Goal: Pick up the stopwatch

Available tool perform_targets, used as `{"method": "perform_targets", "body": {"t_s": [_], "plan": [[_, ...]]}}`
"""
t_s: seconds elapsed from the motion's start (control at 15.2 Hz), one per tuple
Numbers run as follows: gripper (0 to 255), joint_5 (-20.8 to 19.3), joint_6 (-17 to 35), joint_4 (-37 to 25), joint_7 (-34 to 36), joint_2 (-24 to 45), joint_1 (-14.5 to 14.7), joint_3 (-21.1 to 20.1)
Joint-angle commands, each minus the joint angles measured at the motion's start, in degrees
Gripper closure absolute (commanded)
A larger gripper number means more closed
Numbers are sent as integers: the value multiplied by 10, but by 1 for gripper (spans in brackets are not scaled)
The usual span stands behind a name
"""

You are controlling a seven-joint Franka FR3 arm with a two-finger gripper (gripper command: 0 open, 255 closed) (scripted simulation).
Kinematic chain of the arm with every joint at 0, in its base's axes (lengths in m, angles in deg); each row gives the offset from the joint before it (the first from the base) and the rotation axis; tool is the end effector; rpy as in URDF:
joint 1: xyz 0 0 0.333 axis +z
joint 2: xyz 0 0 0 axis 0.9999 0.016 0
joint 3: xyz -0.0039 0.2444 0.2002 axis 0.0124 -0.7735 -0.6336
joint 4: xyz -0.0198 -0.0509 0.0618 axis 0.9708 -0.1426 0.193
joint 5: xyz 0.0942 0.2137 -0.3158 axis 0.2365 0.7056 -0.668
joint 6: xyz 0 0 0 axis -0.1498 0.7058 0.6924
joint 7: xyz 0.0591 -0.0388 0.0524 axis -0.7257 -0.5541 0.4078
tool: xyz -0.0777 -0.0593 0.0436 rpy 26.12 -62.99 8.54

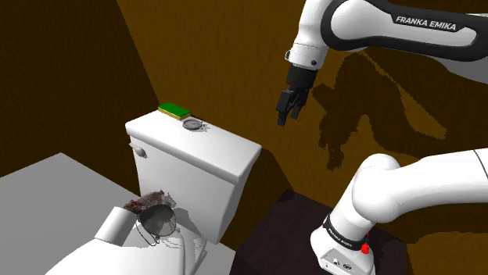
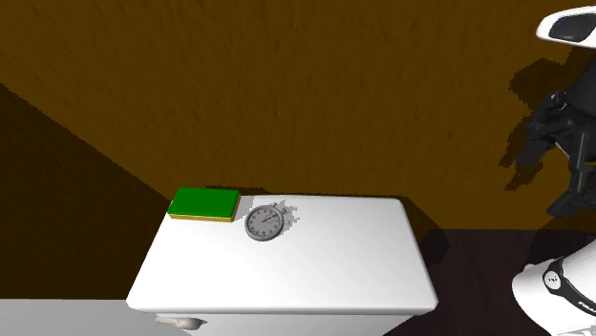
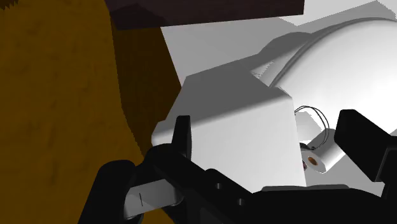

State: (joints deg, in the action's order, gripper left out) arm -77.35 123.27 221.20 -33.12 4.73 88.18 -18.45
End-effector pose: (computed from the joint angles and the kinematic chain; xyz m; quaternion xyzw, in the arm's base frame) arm 0.3001 0.0333 0.5692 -0.9993 0.0160 0.0214 0.0280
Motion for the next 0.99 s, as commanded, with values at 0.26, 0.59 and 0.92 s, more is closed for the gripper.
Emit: {"method": "perform_targets", "body": {"t_s": [0.26,0.59,0.92], "plan": [[0,-12,65,-20,-33,82,1,6],[0,-25,133,-63,-71,190,2,10],[0,-35,185,-126,-103,301,4,12]]}}
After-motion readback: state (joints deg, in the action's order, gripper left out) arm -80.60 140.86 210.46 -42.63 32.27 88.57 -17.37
